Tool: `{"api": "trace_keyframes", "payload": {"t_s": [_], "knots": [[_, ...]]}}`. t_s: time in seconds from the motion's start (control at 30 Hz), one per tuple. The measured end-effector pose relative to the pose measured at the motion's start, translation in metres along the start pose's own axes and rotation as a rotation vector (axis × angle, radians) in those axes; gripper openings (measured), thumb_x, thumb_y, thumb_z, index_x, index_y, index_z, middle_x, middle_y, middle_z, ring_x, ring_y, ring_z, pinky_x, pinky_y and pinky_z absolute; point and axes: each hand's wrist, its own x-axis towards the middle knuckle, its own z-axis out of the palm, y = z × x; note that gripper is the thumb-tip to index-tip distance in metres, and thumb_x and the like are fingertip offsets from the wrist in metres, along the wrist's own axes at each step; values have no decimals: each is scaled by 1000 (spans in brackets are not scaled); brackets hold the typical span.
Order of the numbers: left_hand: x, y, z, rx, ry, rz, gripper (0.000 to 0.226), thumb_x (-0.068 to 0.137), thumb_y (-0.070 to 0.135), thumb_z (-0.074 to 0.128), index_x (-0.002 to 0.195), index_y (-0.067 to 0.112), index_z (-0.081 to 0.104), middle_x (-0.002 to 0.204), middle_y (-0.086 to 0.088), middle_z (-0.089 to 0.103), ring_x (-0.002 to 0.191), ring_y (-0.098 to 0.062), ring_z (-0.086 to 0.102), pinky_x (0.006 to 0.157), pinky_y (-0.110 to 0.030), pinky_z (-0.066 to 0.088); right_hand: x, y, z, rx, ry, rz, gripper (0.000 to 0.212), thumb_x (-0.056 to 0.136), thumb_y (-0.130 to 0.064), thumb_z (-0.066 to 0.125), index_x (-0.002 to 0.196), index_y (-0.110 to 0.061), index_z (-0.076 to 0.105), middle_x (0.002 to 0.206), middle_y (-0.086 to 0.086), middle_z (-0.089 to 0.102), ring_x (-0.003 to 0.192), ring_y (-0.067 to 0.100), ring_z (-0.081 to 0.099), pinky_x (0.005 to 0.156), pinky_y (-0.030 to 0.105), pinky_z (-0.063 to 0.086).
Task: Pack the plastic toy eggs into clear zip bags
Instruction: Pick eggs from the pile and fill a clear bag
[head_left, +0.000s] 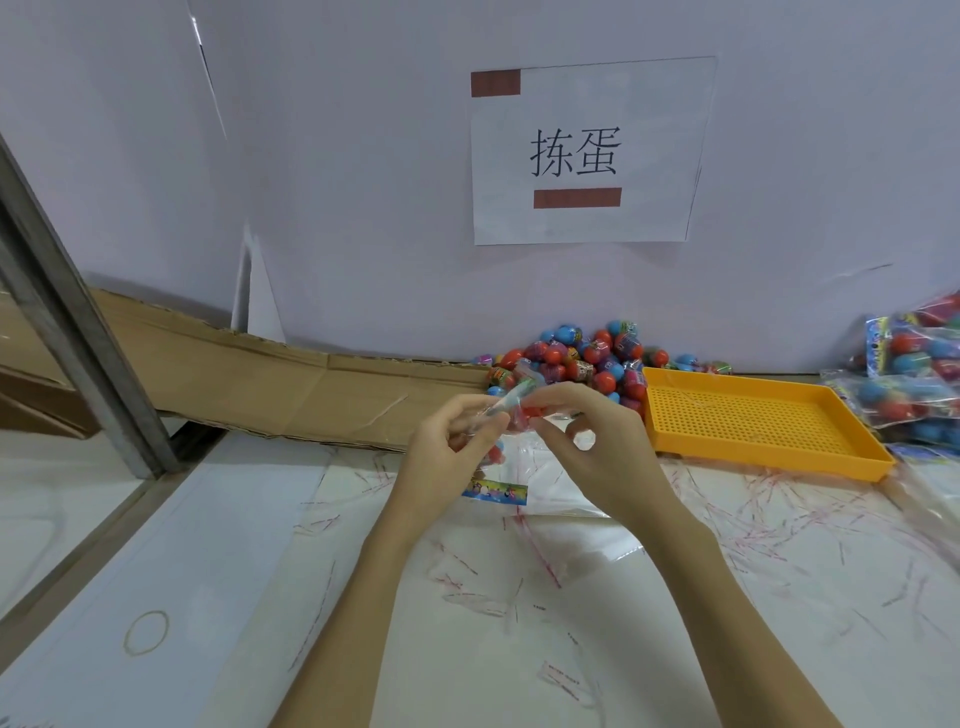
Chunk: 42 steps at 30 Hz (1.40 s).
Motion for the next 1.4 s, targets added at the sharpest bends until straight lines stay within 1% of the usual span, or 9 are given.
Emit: {"api": "trace_keyframes", "payload": {"t_s": [0.27, 0.43, 0.5, 0.6, 0.73, 0.83, 1.0, 1.3, 1.4], "knots": [[-2, 2, -6, -99, 26, -47, 38, 81, 50, 75, 106, 22, 77, 88, 3, 80, 78, -21, 77, 66, -32, 63, -2, -2, 5, 30, -244, 122, 29, 91, -38, 72, 105, -57, 57, 108, -35, 61, 108, -2, 55, 75, 21, 52], [-1, 6, -3, -60, 72, -188, 50, 78, 72, 65, 104, 31, 78, 92, -3, 79, 87, -17, 74, 82, -37, 59, -1, 1, 10, -7, -281, 173, 12, 91, -39, 72, 102, -44, 68, 109, -23, 62, 103, 4, 54, 75, 23, 48], [1, 9, -8, -344, -25, -324, 68, 78, 74, 61, 117, 20, 76, 111, -20, 76, 99, -31, 71, 92, -40, 55, -1, 1, 9, 26, -207, 187, 14, 92, -39, 70, 105, -35, 72, 112, -17, 63, 103, 4, 56, 75, 21, 48], [2, 9, -18, -785, -179, -374, 59, 92, 37, 69, 134, -3, 63, 136, -24, 65, 127, -33, 64, 109, -43, 50, 0, 3, 5, 96, -96, 216, 10, 94, -36, 69, 104, -35, 72, 110, -17, 66, 102, 1, 59, 77, 24, 52], [4, 6, -13, -799, -182, -368, 45, 97, 10, 63, 138, -8, 57, 137, -24, 64, 129, -32, 63, 113, -42, 48, 0, 2, 8, 150, -48, 253, 17, 95, -32, 69, 96, -49, 70, 97, -29, 70, 95, 0, 61, 74, 26, 52], [3, 9, -7, -824, -168, -373, 37, 103, 15, 59, 136, -2, 62, 134, -20, 68, 126, -30, 66, 102, -38, 57, -2, -2, 14, 107, -49, 236, 26, 95, -33, 69, 95, -59, 65, 91, -38, 68, 93, -3, 60, 68, 18, 46], [4, 11, 0, -897, -27, -435, 51, 91, 20, 71, 135, -2, 62, 128, -20, 71, 116, -29, 71, 90, -36, 62, -3, -3, 18, 31, 8, 181, 18, 96, -37, 66, 111, -41, 75, 101, -37, 67, 100, -8, 61, 68, 8, 40], [3, 11, 1, -879, -87, -430, 51, 92, 25, 70, 133, -4, 63, 127, -21, 71, 114, -27, 72, 89, -34, 62, -3, -5, 20, 16, 55, 141, 10, 95, -33, 70, 94, -30, 80, 114, -39, 60, 116, -11, 45, 91, 9, 35], [3, 10, 4, -806, -37, -420, 47, 94, 27, 70, 130, -2, 66, 123, -22, 73, 108, -26, 75, 86, -34, 63, -4, -8, 20, 90, 39, 124, 9, 94, -32, 71, 91, -35, 78, 118, -34, 65, 119, -7, 48, 100, 22, 40]]}}
